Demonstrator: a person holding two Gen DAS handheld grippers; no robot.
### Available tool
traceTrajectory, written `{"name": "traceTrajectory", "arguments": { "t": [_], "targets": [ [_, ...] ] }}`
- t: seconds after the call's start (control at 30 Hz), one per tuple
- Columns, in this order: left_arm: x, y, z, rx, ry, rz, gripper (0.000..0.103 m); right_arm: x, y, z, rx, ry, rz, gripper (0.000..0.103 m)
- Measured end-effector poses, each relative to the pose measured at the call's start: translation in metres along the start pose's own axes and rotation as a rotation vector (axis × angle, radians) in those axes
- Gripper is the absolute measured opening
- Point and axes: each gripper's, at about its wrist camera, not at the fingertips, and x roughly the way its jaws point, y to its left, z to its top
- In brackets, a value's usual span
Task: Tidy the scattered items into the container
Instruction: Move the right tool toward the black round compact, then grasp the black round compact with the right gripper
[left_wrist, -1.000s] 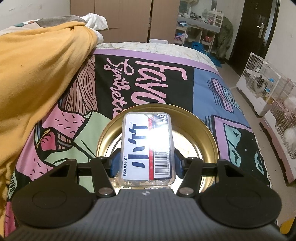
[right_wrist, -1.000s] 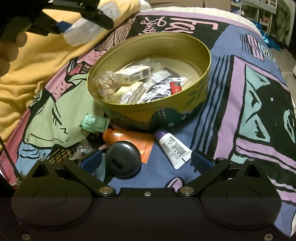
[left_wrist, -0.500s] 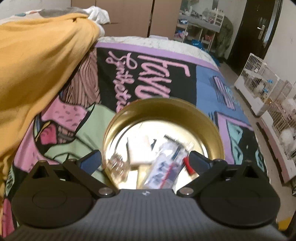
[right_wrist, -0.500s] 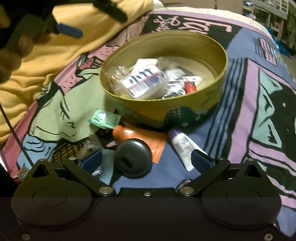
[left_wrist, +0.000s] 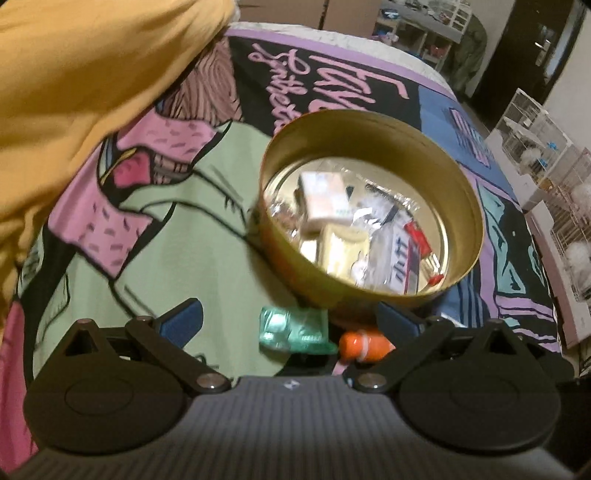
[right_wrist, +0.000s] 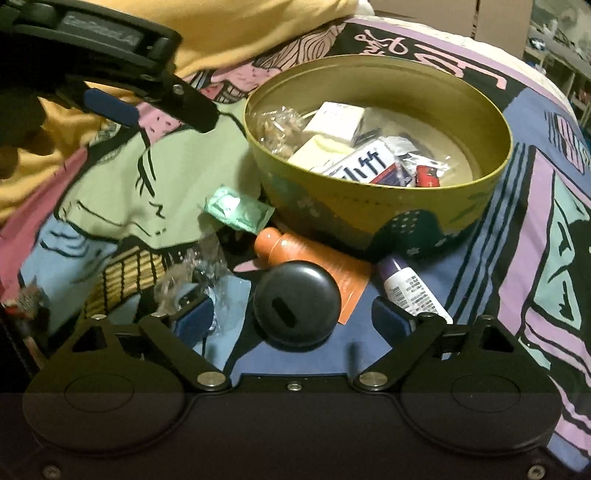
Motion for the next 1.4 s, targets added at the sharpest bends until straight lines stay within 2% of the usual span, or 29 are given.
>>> {"name": "traceTrajectory", "arguments": {
  "t": [0.13,0.23,0.33,0.4,0.53,0.6,0.8,0.97,1.4],
  "targets": [
    [0.003,0.009,-0.015,-0.049,0.028,0.005,0.103,0.01,0.006,-0.002,-0.03,0.021,-0.015,0.089],
    [0.01,0.015,-0.027,-0.086,0.059,0.011,0.103,0.016,0.007,-0.002,-0.043,0.026,-0.039,0.085],
    [0.017,0.017,-0.037,-0.096,0.092,0.031,0.103,0.021,0.006,-0.001,-0.027,0.029,-0.035,0.084],
    [0.021,0.018,-0.042,-0.1,0.106,0.049,0.103,0.024,0.006,0.0,-0.026,0.027,-0.027,0.079],
    [0.026,0.021,-0.045,-0.121,0.124,0.052,0.103,0.034,0.011,0.001,-0.037,0.043,-0.026,0.077],
    [0.027,0.022,-0.045,-0.128,0.125,0.049,0.103,0.039,0.013,0.002,-0.038,0.044,-0.042,0.059],
    [0.036,0.027,-0.045,-0.157,0.15,0.051,0.103,0.037,0.011,0.004,0.023,0.056,-0.004,0.059],
    [0.039,0.031,-0.048,-0.174,0.168,0.047,0.103,0.017,0.011,0.002,0.076,0.042,0.012,0.059],
    [0.044,0.011,-0.056,-0.071,0.2,0.013,0.103,-0.043,-0.002,-0.012,0.185,-0.015,-0.023,0.059]
  ]
}}
